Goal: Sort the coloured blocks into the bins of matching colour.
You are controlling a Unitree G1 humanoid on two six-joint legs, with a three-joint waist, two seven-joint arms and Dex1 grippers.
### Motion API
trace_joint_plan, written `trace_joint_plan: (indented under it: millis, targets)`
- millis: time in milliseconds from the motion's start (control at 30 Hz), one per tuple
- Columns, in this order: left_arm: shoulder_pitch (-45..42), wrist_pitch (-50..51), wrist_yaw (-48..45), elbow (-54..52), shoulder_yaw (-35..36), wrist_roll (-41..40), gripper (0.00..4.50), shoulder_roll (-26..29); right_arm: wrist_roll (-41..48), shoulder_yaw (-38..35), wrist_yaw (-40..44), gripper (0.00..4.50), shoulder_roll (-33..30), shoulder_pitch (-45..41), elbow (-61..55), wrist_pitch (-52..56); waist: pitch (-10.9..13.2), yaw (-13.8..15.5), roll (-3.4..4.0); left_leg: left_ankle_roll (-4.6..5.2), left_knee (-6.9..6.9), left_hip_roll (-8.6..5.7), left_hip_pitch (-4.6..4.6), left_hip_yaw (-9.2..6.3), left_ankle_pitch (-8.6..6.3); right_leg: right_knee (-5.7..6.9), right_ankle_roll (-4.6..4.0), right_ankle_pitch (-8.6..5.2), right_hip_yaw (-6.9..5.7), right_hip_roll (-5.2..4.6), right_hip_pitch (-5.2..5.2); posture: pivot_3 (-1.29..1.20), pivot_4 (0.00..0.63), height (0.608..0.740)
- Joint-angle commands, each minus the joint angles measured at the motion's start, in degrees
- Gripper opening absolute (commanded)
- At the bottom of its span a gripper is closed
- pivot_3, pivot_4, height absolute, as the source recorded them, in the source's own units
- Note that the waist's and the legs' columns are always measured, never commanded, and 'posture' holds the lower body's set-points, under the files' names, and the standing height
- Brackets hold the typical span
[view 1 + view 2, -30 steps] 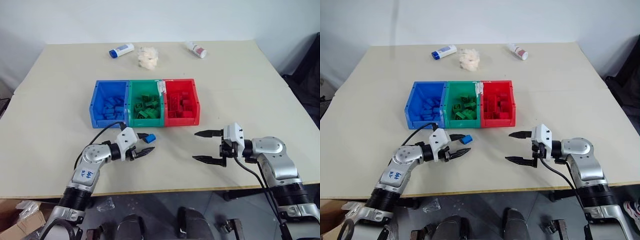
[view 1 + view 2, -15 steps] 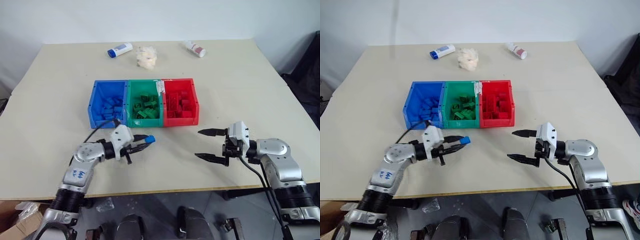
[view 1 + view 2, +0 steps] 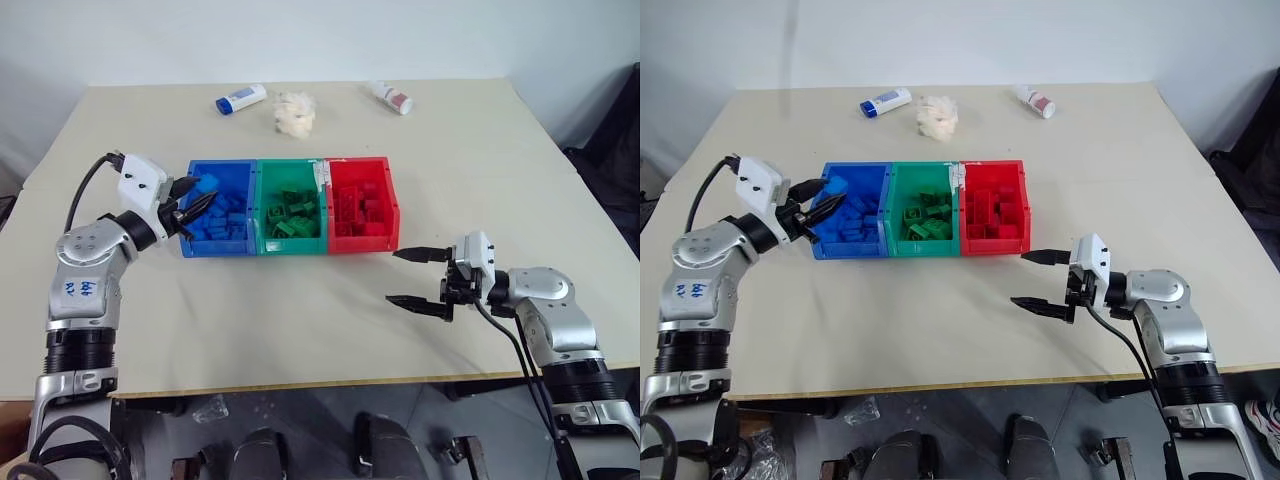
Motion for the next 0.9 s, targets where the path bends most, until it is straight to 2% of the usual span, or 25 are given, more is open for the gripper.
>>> trace_joint_plan:
  millis: [33, 167, 200, 300, 367, 533, 700, 900]
  targets:
    - [-0.8, -1.3, -0.8, -0.4, -0.4, -0.4, 3.15, -0.5, 0.3, -0.8, 0.2, 4.5, -0.1, -1.0, -0.4, -0.9, 0.0, 0.0, -0.02, 0.0, 0.0, 0.0, -0.05, 0.0, -0.01, -0.01, 0.0, 0.0, 0.0, 0.01, -0.03, 0.0, 0.15, 0.74]
    - [-0.7, -2.0, -4.3, -1.9, 0.7, -2.8, 4.36, -0.1, 0.3, -1.1, 0.1, 4.5, -0.4, -1.0, -0.2, -1.0, 0.0, -0.1, -0.02, -0.01, 0.01, 0.01, -0.04, 0.01, 0.0, 0.0, 0.01, 0.0, 0.02, 0.02, -0.04, 0.0, 0.15, 0.74]
    - [-0.8, -2.4, -4.9, -2.1, 1.3, -3.6, 4.45, 0.0, 0.3, -1.1, 0.1, 4.5, -0.4, -1.0, -0.2, -1.0, 0.0, 0.0, -0.02, -0.01, 0.02, 0.01, -0.04, 0.01, 0.0, 0.02, 0.01, 0.0, 0.01, 0.02, -0.05, 0.0, 0.15, 0.74]
    - [1.2, -1.1, -10.1, -5.0, 3.4, -8.3, 4.45, 1.2, 0.2, -1.2, 0.3, 4.5, -0.5, -1.4, 0.5, -1.1, 0.0, -0.2, -0.02, -0.01, 0.07, 0.01, -0.04, 0.01, 0.0, 0.05, 0.01, 0.0, 0.03, 0.02, -0.04, 0.0, 0.15, 0.74]
    - [6.4, 1.4, -13.9, -10.0, 5.2, -11.9, 4.45, 3.1, 0.0, -1.2, 1.1, 4.5, -0.9, -2.2, 1.9, -1.5, 0.0, -0.8, -0.02, -0.01, 0.06, 0.02, -0.02, 0.04, 0.0, 0.06, 0.01, 0.0, 0.07, 0.02, -0.06, 0.0, 0.15, 0.74]
    - [17.7, 8.3, -15.8, -17.4, 9.9, -17.1, 4.45, 6.8, -1.1, -1.5, 3.6, 4.5, -2.3, -5.7, 7.7, -3.5, 0.0, -1.6, -0.03, -0.03, -0.02, 0.05, -0.01, 0.12, -0.01, 0.1, 0.0, 0.0, 0.17, 0.03, -0.2, 0.0, 0.15, 0.74]
    - [30.9, 0.7, -22.8, -17.4, 16.0, -17.2, 4.45, 7.9, -3.5, -1.2, 6.9, 4.5, -4.6, -9.5, 16.0, -6.9, 0.0, -1.6, -0.04, -0.03, 0.02, 0.07, -0.01, 0.18, -0.03, 0.11, -0.01, -0.01, 0.23, 0.03, -0.24, 0.0, 0.15, 0.74]
    - [32.2, -4.7, -23.1, -12.9, 18.7, -16.8, 4.45, 8.1, -5.0, -1.0, 8.1, 4.5, -5.0, -12.2, 21.7, -9.7, 0.0, -1.2, -0.05, -0.04, 0.03, 0.1, -0.04, 0.23, -0.04, 0.11, -0.06, -0.03, 0.26, 0.05, -0.31, 0.0, 0.15, 0.74]
